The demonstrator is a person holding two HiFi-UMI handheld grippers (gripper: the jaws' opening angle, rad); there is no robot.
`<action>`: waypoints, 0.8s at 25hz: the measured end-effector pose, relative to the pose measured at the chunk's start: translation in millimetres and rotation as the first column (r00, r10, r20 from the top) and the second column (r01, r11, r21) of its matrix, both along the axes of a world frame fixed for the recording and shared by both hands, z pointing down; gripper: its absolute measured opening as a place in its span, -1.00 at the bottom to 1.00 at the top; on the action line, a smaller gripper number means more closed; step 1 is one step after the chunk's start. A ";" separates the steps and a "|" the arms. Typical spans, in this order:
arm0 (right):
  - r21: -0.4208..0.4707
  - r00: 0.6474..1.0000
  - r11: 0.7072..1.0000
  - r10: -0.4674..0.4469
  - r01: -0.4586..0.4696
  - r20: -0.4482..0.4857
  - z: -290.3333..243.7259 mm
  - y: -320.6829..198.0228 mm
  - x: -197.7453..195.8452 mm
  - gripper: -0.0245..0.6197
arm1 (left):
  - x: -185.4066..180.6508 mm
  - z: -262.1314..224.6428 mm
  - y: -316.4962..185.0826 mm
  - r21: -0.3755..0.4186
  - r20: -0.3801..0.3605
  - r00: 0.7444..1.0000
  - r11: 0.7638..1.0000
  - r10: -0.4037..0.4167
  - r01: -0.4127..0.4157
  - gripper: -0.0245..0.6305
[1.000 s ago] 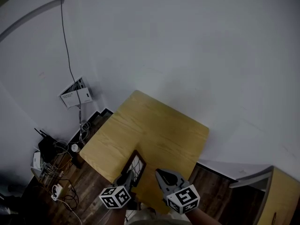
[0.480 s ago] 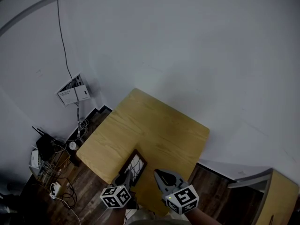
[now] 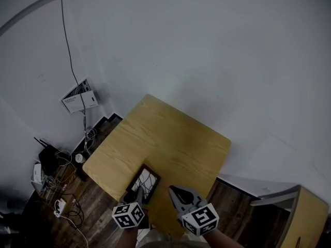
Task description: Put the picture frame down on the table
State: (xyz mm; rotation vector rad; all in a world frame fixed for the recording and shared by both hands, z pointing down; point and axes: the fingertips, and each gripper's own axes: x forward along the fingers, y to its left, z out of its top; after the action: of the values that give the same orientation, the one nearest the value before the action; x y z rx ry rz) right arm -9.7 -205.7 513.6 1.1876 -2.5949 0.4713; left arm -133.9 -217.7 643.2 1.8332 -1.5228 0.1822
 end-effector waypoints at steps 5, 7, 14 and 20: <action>-0.004 1.000 1.000 -0.005 0.005 0.003 1.8 0.4 -1.6 -0.92 | -4.6 7.6 1.4 -0.016 0.037 0.999 1.000 -0.024 0.025 -0.49; -0.008 1.000 1.000 -0.007 0.007 0.002 2.1 0.6 -2.7 -0.92 | -7.7 9.5 1.8 -0.021 0.051 0.998 0.999 -0.035 0.036 -0.44; -0.013 1.000 1.000 -0.020 0.020 -0.003 5.5 -2.3 -6.9 -0.92 | -18.5 20.0 -1.6 -0.044 0.095 0.993 0.997 -0.065 0.070 -0.27; -0.021 1.000 0.999 -0.025 0.025 -0.009 9.2 -6.5 -8.2 -0.92 | -22.1 30.9 -4.3 -0.068 0.120 0.991 0.995 -0.065 0.074 -0.17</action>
State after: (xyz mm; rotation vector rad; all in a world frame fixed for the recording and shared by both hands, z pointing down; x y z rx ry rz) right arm -17.9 -212.2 522.9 1.1463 -2.5878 0.4854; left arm -156.0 -222.0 674.1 1.7365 -1.6376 0.3132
